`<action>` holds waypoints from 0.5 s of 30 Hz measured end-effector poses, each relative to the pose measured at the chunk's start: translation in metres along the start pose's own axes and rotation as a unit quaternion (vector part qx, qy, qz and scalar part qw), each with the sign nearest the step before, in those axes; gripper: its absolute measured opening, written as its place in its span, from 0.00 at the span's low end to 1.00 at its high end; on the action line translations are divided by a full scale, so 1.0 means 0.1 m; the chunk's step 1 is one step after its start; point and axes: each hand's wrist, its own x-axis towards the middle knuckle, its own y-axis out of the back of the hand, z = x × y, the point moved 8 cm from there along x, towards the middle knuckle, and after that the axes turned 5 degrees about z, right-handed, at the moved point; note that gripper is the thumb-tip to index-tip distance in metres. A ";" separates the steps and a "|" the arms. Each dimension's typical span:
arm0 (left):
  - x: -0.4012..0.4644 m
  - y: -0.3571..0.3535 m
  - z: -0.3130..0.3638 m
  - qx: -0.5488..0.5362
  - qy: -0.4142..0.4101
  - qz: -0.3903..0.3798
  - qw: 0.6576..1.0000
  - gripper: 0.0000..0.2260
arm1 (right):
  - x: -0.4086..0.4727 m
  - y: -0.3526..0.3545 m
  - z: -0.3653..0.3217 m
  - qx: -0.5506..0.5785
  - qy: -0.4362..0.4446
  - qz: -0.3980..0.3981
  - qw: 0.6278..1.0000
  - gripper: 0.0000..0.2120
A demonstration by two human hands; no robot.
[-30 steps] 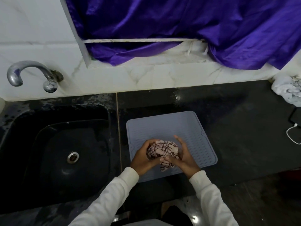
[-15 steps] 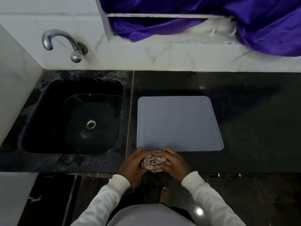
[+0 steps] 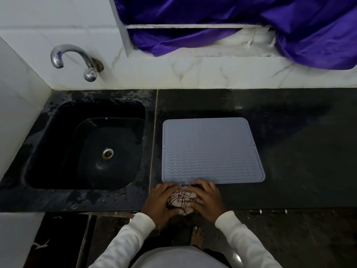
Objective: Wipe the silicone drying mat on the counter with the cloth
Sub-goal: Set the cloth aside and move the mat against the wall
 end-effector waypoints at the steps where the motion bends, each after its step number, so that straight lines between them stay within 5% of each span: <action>1: 0.03 0.03 0.00 -0.037 0.017 -0.018 0.999 0.35 | 0.03 0.09 0.03 0.031 -0.015 0.009 0.999 0.26; 4: 0.21 0.21 0.00 -0.137 0.071 -0.028 0.988 0.33 | 0.19 0.46 0.26 0.081 -0.064 0.062 0.993 0.31; 8: 0.67 0.37 -0.26 -0.220 0.216 0.060 0.950 0.31 | 0.47 0.96 0.94 0.055 -0.166 0.125 0.977 0.22; 12: 1.13 0.39 -0.52 -0.193 0.290 0.123 0.929 0.21 | 0.66 1.31 1.63 -0.046 -0.259 0.159 0.952 0.26; 15: 1.37 0.31 -0.58 -0.124 0.334 0.099 0.929 0.27 | 0.71 1.45 1.93 -0.141 -0.302 0.136 0.933 0.30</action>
